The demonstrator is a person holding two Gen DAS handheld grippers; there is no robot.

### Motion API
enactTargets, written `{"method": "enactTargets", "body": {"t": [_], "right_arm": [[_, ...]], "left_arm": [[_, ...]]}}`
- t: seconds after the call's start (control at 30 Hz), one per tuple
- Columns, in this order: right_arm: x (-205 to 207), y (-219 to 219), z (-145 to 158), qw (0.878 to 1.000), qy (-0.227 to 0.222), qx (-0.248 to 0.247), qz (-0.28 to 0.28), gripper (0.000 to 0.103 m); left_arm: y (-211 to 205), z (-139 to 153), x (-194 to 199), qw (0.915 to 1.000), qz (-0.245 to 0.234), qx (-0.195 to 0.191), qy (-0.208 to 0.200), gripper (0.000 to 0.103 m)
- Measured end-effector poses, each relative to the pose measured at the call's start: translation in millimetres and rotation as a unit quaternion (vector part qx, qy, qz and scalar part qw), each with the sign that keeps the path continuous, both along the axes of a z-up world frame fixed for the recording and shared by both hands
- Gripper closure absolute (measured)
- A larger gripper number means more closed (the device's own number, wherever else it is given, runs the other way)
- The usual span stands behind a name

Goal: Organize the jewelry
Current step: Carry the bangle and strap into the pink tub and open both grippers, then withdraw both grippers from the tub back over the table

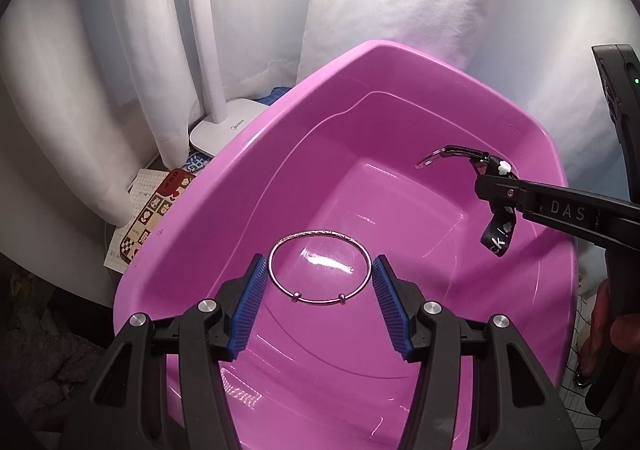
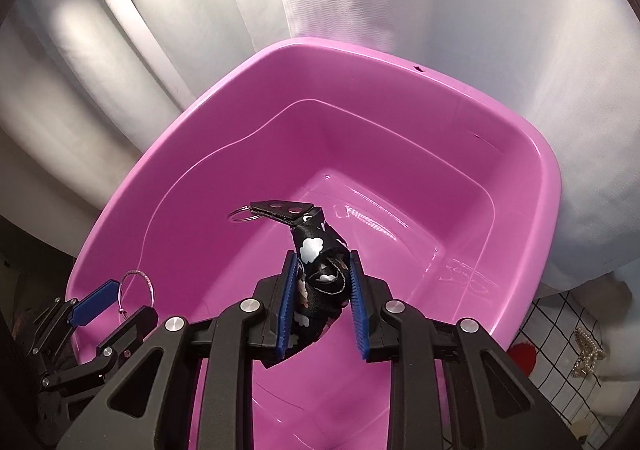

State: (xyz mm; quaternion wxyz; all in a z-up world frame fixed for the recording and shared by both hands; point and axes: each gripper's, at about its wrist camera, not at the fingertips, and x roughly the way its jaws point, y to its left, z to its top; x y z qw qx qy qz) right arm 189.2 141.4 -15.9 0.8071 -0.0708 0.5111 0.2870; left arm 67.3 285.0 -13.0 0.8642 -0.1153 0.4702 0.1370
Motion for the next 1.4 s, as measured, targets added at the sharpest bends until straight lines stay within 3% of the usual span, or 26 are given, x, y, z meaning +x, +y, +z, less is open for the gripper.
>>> {"method": "enactTargets", "body": {"t": [0.23, 0.33, 0.47, 0.6, 1.27, 1.4], "right_arm": [[12, -2, 0, 1.000, -0.007, -0.017, -0.009, 0.078], [11, -1, 1, 1.000, -0.012, -0.025, -0.007, 0.074], [11, 1, 8, 0.999, -0.030, -0.028, -0.007, 0.054], [13, 0, 10, 0.999, -0.031, -0.029, -0.008, 0.054], [6, -1, 11, 0.999, -0.024, -0.018, -0.012, 0.054], [3, -4, 12, 1.000, -0.023, -0.012, -0.010, 0.049]], "left_arm": [[2, -2, 1, 1.0000, 0.000, 0.005, 0.004, 0.049], [1, -1, 0, 0.9999, 0.002, 0.012, 0.004, 0.037], [-1, 1, -1, 0.9998, 0.000, 0.019, 0.003, 0.024], [0, 4, -4, 0.9998, 0.004, 0.020, -0.001, 0.015], [-7, 18, -17, 0.9992, 0.003, 0.038, -0.016, 0.015], [-9, 20, -20, 0.9991, 0.004, 0.039, -0.017, 0.015]]}}
